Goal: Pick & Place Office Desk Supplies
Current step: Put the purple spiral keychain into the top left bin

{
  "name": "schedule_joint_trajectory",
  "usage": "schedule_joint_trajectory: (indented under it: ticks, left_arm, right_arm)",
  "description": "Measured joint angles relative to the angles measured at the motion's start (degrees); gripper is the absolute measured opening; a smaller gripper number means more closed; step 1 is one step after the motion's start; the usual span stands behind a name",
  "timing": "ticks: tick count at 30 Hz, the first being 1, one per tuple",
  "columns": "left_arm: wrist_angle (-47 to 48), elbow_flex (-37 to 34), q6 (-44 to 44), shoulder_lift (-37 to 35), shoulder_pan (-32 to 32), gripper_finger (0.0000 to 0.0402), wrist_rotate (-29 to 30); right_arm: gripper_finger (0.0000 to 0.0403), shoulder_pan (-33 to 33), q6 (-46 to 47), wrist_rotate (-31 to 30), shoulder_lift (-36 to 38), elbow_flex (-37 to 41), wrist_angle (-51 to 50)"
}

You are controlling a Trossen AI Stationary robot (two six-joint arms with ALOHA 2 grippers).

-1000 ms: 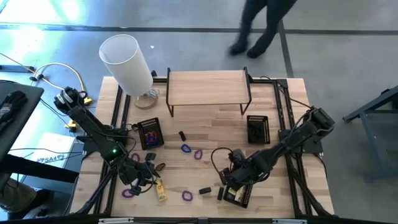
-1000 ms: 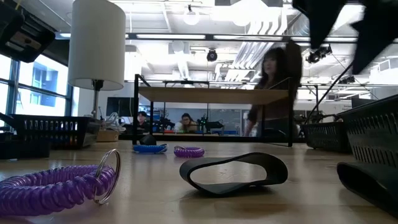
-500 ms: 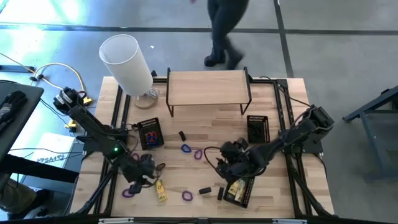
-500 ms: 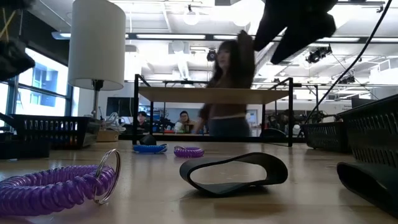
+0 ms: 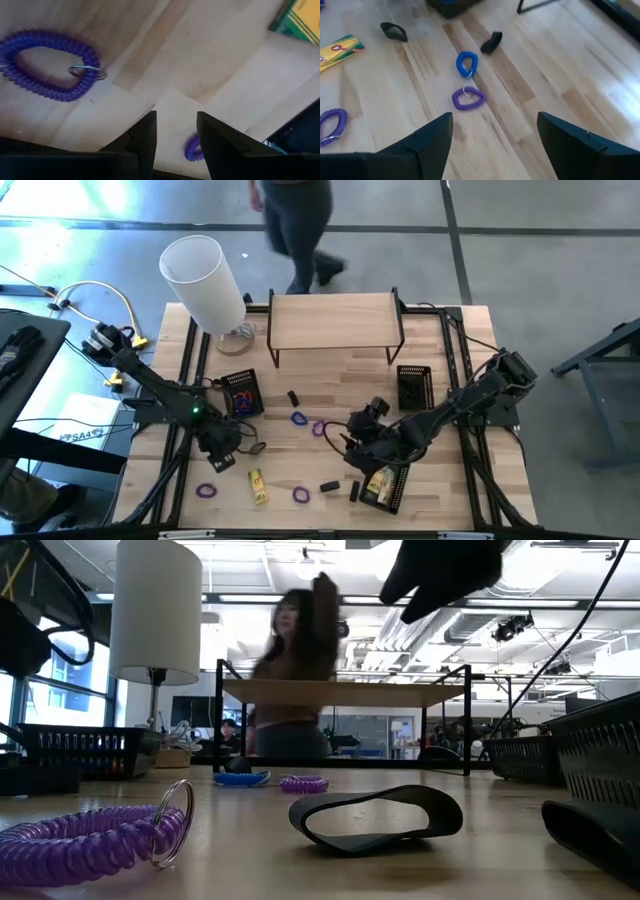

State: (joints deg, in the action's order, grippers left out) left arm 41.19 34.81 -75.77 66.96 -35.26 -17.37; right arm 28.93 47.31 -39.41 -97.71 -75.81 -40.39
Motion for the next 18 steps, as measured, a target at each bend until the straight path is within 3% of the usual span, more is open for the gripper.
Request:
schedule_joint_trajectory:
  ticks: [12, 18]
  left_arm:
    - [-0.5, 0.0, -12.6, 0.0, 1.0, 0.0136, -5.1]
    - [-0.5, 0.0, -17.4, 0.0, 1.5, 0.0175, -2.7]
  right_arm:
    - [0.0278, -4.3, -14.6, 1.7, 0.0, 0.0, 3.9]
    - [0.0278, -7.3, -21.8, 2.0, 0.0, 0.0, 3.8]
